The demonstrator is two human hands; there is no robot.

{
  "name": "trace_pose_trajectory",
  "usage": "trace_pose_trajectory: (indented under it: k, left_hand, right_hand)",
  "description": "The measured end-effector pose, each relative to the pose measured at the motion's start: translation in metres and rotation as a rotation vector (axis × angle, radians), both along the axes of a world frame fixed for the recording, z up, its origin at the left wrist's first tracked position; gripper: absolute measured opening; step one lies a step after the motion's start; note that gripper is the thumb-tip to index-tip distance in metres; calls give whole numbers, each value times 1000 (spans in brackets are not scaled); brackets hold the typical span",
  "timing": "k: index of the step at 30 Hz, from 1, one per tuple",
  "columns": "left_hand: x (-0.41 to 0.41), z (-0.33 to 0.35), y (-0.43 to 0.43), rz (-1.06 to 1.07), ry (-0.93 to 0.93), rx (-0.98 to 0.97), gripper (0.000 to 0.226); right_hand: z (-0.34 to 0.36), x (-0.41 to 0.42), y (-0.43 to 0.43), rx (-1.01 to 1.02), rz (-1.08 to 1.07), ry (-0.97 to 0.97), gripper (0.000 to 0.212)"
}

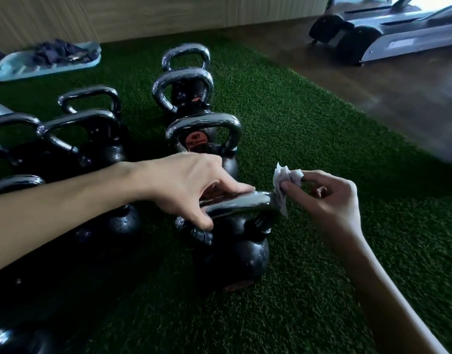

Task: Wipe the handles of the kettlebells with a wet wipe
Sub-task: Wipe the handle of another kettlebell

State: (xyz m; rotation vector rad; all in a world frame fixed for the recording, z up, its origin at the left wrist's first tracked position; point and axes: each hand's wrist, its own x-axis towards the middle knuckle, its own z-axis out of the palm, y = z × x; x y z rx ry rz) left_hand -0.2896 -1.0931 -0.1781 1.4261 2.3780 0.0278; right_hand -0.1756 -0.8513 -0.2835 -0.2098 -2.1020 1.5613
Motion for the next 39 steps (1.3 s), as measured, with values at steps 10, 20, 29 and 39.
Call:
trace_pose_trajectory:
  k: [10,20,29,39]
  left_hand:
    - [-42,10,13,-449,202,-118,83]
    - [-31,-9,-35,-398,335,165,74]
    - [47,-20,-36,523,165,328,56]
    - [79,-38,-26,1005,205,377,67]
  right_hand:
    - [10,3,-3,-113,84,-50,18]
    - [1,1,-20,-113,156,-74,16]
    - [-16,-14,-21,-82,143,-106,14]
    - [-16,-32,-31,-89,197,-85,13]
